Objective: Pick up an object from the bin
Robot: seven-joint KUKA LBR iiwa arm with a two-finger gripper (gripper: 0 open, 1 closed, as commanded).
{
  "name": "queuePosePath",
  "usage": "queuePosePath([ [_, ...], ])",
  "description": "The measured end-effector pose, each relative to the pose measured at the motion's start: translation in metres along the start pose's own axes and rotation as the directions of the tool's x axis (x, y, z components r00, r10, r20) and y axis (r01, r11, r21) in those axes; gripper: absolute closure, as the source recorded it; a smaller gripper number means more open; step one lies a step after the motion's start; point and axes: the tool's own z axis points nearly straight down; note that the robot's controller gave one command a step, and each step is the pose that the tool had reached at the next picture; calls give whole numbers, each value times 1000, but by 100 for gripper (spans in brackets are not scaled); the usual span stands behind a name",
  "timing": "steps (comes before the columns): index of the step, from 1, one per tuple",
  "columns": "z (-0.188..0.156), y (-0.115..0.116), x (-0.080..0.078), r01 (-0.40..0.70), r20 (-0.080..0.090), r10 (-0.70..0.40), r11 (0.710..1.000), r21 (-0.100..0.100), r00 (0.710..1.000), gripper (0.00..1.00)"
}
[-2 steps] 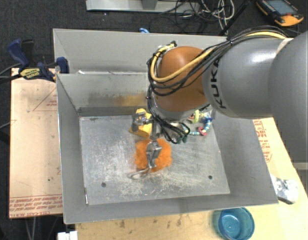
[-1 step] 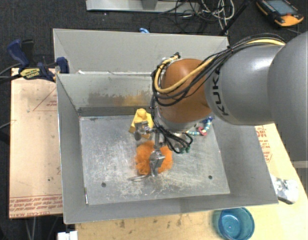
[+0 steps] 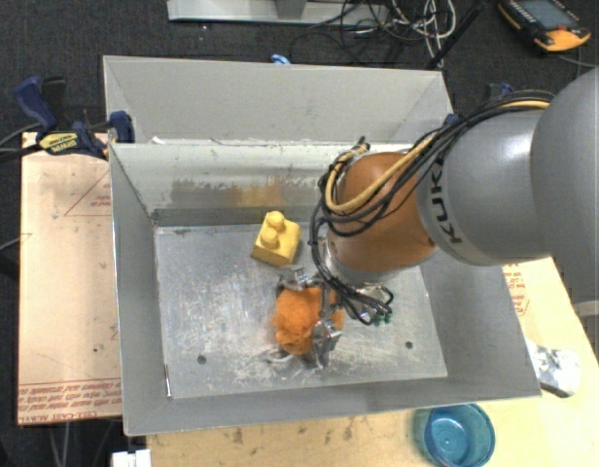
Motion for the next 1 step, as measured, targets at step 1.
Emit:
queuePosePath([
  [1,8,-25,-20,74,-2,-74,997,-2,997,100],
])
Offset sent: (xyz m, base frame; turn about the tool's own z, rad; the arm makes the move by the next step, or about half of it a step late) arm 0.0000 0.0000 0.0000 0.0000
